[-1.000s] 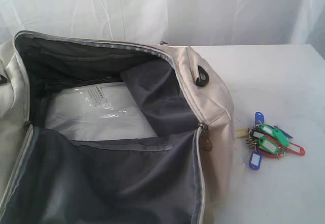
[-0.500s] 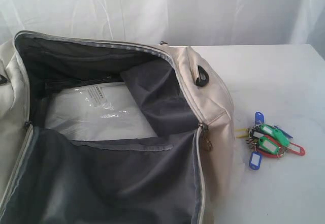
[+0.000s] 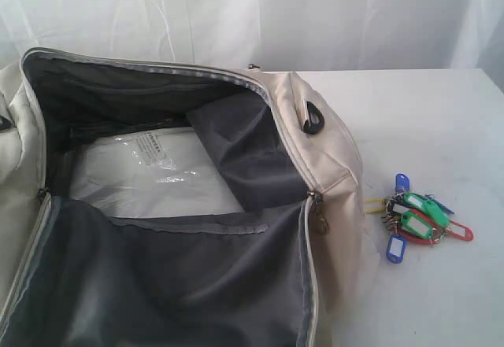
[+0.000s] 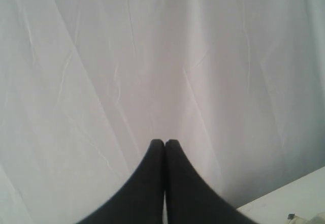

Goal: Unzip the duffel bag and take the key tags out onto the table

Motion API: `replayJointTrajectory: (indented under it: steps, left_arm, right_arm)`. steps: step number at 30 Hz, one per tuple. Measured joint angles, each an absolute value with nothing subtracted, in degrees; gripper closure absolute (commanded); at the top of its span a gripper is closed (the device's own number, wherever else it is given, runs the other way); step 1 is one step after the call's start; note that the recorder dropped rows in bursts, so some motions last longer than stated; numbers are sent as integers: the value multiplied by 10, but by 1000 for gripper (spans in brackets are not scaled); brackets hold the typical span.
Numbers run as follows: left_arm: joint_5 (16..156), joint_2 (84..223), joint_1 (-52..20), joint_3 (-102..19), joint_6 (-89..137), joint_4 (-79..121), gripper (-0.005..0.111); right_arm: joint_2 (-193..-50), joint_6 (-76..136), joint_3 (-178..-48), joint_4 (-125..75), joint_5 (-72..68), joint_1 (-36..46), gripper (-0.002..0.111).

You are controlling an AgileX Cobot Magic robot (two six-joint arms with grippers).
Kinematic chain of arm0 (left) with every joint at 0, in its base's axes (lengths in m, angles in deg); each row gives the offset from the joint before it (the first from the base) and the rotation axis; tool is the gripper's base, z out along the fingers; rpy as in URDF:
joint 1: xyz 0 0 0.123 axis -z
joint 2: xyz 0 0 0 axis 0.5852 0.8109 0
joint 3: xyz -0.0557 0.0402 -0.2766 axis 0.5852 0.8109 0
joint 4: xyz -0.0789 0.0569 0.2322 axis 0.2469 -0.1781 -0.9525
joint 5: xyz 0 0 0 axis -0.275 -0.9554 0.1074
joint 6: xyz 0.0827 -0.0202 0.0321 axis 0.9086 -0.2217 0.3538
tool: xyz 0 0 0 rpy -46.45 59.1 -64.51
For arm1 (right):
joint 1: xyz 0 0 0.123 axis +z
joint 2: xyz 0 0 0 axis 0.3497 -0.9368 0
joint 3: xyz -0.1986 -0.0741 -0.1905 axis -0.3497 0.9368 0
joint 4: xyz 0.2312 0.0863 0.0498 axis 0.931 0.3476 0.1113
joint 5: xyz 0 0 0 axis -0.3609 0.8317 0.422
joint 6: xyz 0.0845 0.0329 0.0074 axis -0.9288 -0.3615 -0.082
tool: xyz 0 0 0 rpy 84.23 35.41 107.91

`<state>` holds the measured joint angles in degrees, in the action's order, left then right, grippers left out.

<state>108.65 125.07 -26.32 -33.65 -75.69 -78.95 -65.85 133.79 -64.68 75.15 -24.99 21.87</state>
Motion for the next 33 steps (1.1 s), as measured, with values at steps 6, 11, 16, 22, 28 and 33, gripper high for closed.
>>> replayJointTrajectory:
  steps: [6, 11, 16, 22, 28, 33]
  left_arm:
    - [1082, 1250, -263, -308, -738, -721, 107]
    - [1084, 1249, -263, -225, -606, -536, 107]
    - [1084, 1243, -263, -151, -477, -378, 107]
    - [1080, 1215, -263, -105, -385, -296, 107]
    - [1066, 1211, -263, -101, -376, -291, 107]
    - [969, 1202, -263, -101, -379, -299, 107]
  right_arm:
    - [-659, 1338, -647, 752, -250, 219, 107]
    - [-659, 1337, -647, 752, -250, 219, 107]
    - [-659, 1337, -647, 752, -250, 219, 107]
    - [-659, 1337, -647, 752, -250, 219, 107]
    - [-659, 1337, -647, 752, -250, 219, 107]
    - [-659, 1337, -647, 752, -250, 219, 107]
